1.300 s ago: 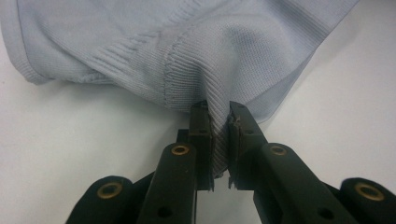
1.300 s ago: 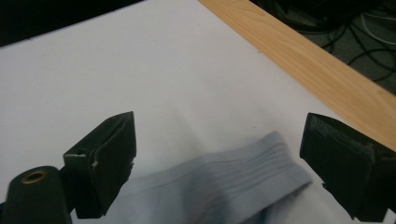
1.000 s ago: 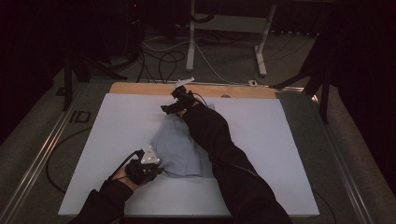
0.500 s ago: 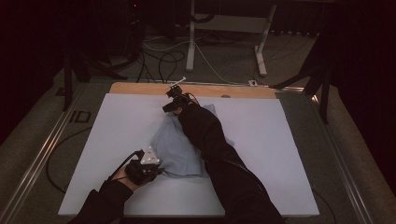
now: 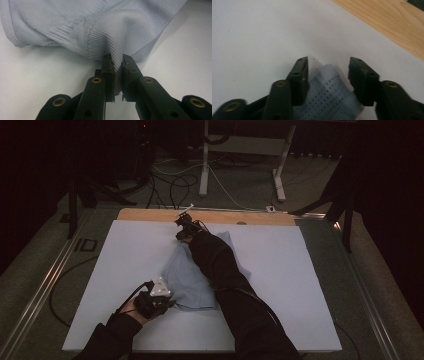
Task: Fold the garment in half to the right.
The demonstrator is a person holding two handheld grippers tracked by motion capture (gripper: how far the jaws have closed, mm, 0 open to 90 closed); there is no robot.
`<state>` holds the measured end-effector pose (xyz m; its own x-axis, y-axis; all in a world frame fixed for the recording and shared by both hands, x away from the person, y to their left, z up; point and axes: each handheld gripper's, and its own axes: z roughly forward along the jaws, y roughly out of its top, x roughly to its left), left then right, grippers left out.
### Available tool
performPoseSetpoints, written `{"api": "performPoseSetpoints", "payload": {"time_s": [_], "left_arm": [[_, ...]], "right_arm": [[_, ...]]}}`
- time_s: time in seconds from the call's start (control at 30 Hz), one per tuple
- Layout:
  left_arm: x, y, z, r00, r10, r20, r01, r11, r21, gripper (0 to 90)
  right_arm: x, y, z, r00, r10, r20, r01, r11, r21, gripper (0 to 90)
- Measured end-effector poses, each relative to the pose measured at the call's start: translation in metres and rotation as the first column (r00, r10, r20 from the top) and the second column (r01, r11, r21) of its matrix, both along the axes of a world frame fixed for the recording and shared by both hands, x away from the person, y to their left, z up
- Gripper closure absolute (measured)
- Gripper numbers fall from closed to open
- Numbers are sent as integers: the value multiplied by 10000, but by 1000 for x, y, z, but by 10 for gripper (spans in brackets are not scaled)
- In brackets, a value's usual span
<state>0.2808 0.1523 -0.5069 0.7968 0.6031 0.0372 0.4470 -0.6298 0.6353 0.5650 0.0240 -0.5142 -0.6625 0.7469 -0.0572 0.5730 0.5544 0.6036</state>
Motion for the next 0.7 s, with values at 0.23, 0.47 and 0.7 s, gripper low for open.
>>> {"api": "performPoseSetpoints", "payload": {"time_s": [0.23,0.47,0.7], "left_arm": [[0,0,0,10000,-27,-24,27,10000,6,836],[0,0,0,10000,-57,-25,57,10000,22,836],[0,1,2,10000,-39,46,40,10000,-88,836]], "right_arm": [[-1,4,-3,9999,80,-64,-81,9997,-231,671],[-3,6,1,9998,201,-88,-204,9993,-303,838],[-5,3,13,9992,398,1,-398,9992,-93,846]]}}
